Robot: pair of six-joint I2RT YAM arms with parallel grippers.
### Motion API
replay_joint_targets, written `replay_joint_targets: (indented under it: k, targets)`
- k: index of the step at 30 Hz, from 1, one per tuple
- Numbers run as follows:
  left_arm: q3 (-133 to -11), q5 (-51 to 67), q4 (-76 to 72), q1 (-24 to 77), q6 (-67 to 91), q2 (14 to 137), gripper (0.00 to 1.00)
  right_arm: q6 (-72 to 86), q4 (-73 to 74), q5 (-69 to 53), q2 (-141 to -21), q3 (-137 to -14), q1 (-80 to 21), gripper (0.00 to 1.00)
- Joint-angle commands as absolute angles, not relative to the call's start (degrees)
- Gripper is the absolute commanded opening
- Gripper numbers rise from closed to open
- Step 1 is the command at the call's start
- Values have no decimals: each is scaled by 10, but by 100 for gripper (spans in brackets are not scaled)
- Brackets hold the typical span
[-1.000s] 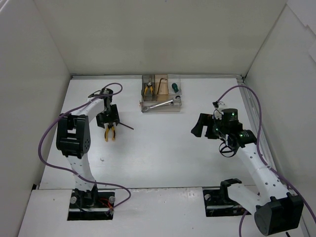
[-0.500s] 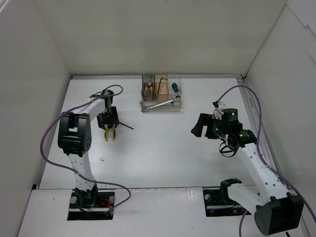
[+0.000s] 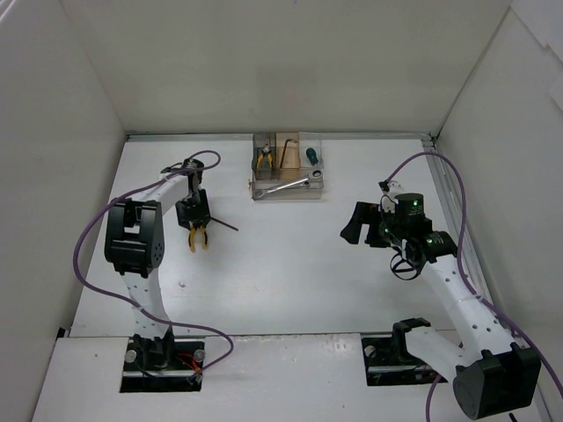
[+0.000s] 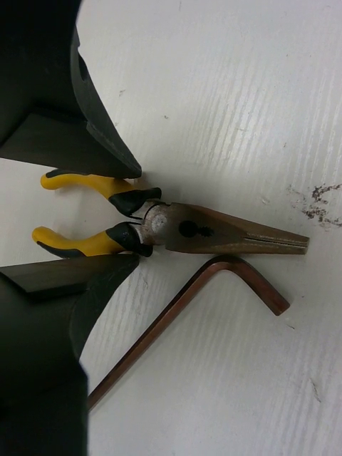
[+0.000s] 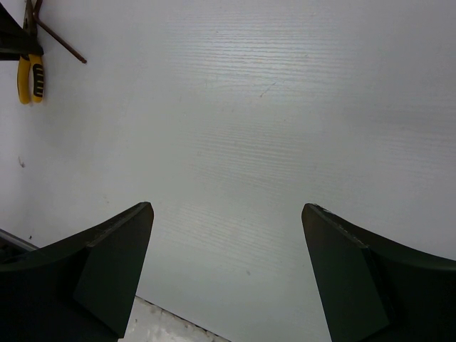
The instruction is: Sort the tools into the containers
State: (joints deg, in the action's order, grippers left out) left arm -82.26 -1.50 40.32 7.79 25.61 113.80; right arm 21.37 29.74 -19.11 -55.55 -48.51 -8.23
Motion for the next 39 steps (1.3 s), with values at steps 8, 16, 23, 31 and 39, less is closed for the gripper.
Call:
replay_joint_targets:
  k: [8,16,23,31,39]
  targets:
    - [-833,-16,415,84,253,1124,25,215,277,-198,-562,-500,-83,83]
    - [-848,16,386,84,244,1104,0,215,276,-195,-557,-500,-83,83]
    - [-836,8,343,84,238,1036,0,215,277,-191,-550,-497,-84,83]
    - [-819,3,332,84,236,1026,0,217,278,-199,-550,-496,-84,83]
    - [-841,3,351,84,248,1052,22,217,277,-196,-544,-493,-83,83]
